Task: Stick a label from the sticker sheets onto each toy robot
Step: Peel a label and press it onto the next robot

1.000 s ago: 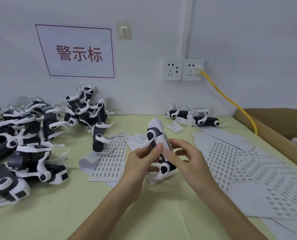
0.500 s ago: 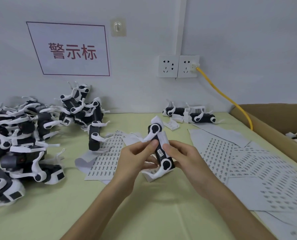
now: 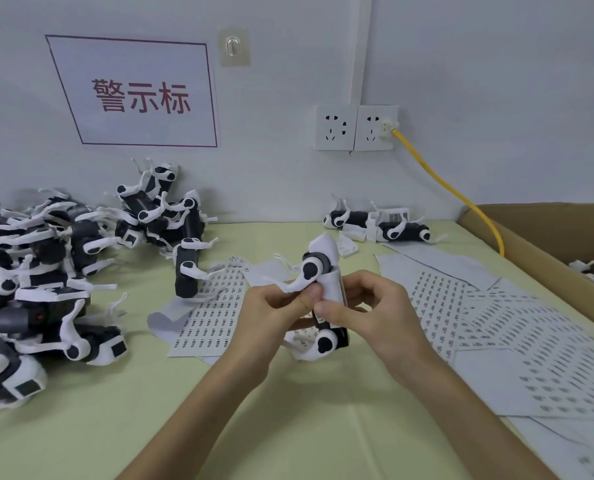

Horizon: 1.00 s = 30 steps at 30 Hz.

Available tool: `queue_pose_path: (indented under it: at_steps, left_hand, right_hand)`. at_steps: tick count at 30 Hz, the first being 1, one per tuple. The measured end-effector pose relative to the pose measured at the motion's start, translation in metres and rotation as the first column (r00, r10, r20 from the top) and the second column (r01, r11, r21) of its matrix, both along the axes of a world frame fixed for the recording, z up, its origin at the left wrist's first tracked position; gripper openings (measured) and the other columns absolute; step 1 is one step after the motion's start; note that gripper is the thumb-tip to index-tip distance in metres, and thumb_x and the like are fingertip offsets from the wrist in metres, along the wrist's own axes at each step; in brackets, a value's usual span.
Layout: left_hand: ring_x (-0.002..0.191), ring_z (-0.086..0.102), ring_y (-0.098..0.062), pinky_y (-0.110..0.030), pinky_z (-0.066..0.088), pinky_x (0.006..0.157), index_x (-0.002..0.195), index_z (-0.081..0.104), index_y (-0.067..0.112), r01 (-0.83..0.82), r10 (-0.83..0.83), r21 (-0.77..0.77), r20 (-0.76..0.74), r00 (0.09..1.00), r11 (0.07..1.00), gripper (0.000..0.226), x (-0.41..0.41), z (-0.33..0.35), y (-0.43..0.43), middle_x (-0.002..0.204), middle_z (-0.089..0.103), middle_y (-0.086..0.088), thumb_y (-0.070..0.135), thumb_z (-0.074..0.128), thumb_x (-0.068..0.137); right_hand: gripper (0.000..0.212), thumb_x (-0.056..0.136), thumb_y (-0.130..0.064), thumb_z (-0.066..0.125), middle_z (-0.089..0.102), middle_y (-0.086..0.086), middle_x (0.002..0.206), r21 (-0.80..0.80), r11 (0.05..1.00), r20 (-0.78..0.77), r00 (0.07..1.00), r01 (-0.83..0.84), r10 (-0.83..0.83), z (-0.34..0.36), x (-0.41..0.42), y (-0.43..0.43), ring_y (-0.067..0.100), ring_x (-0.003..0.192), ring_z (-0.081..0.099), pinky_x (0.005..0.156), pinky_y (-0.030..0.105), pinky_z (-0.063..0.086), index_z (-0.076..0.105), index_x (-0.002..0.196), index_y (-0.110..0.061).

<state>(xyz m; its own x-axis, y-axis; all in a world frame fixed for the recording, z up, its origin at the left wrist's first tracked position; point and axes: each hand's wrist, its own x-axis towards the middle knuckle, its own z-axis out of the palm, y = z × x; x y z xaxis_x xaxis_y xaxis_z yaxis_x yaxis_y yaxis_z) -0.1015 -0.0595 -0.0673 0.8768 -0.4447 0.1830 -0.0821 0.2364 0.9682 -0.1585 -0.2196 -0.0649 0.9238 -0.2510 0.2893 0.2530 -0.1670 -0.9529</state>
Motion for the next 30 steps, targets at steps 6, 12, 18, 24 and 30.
queue_pose_path:
  at_steps: [6, 12, 18, 24, 30]
  left_hand:
    - [0.082, 0.076, -0.015, -0.028, 0.059, 0.081, 0.079, 0.083, 0.022, 0.032, -0.042, 0.086, 0.112, 0.993, 0.996, 0.017, 0.004, -0.003, 0.005, 0.081, 0.079, -0.001, 0.032, 0.072, 0.087]
    - [0.081, 0.077, -0.018, -0.027, 0.060, 0.075, 0.083, 0.081, 0.019, 0.045, -0.049, 0.035, 0.116, 0.992, 0.998, 0.016, 0.003, -0.004, 0.003, 0.084, 0.079, -0.005, 0.023, 0.068, 0.091]
    - [0.078, 0.078, -0.022, -0.028, 0.061, 0.069, 0.085, 0.082, 0.015, 0.060, -0.062, 0.026, 0.077, 0.995, 0.998, 0.018, 0.006, -0.005, 0.007, 0.087, 0.080, -0.011, 0.024, 0.068, 0.089]
    - [0.112, 0.073, -0.026, -0.030, 0.058, 0.091, 0.109, 0.078, 0.022, 0.180, -0.180, 0.017, 0.053, 0.982, 0.984, 0.027, 0.001, -0.011, 0.002, 0.114, 0.078, -0.009, 0.043, 0.065, 0.098]
    - [0.099, 0.076, -0.018, -0.026, 0.058, 0.085, 0.096, 0.079, 0.025, 0.109, -0.112, 0.046, 0.069, 0.991, 0.993, 0.016, 0.005, -0.012, 0.001, 0.100, 0.080, -0.005, 0.032, 0.065, 0.094]
  right_hand:
    - [0.019, 0.077, -0.018, 0.088, 0.078, -0.003, 0.086, -0.144, 0.988, -0.026, 0.998, -0.061, 0.057, 0.004, -0.003, -0.008, 0.011, 0.079, 0.071, 0.076, 0.023, 0.056, 0.080, 0.094, -0.019]
    - [0.025, 0.069, -0.018, 0.093, 0.077, -0.004, 0.086, -0.149, 0.988, -0.007, 0.999, 0.033, -0.034, 0.008, -0.005, -0.002, 0.012, 0.079, 0.072, 0.078, 0.031, 0.058, 0.082, 0.091, -0.024]
    - [0.033, 0.055, -0.047, 0.088, 0.071, -0.009, 0.078, -0.163, 0.978, 0.042, 0.991, 0.129, -0.123, 0.007, -0.009, 0.009, 0.012, 0.077, 0.074, 0.080, 0.037, 0.061, 0.082, 0.086, -0.037]
    - [0.031, 0.072, -0.016, 0.091, 0.073, -0.007, 0.092, -0.170, 0.984, 0.047, 0.998, 0.059, -0.052, 0.005, -0.007, 0.003, 0.013, 0.090, 0.072, 0.082, 0.029, 0.058, 0.080, 0.099, -0.028]
    - [0.035, 0.083, -0.017, 0.084, 0.076, -0.008, 0.103, -0.250, 0.968, 0.011, 0.999, -0.030, 0.034, 0.005, -0.006, 0.004, 0.012, 0.100, 0.071, 0.092, 0.034, 0.056, 0.075, 0.115, -0.024]
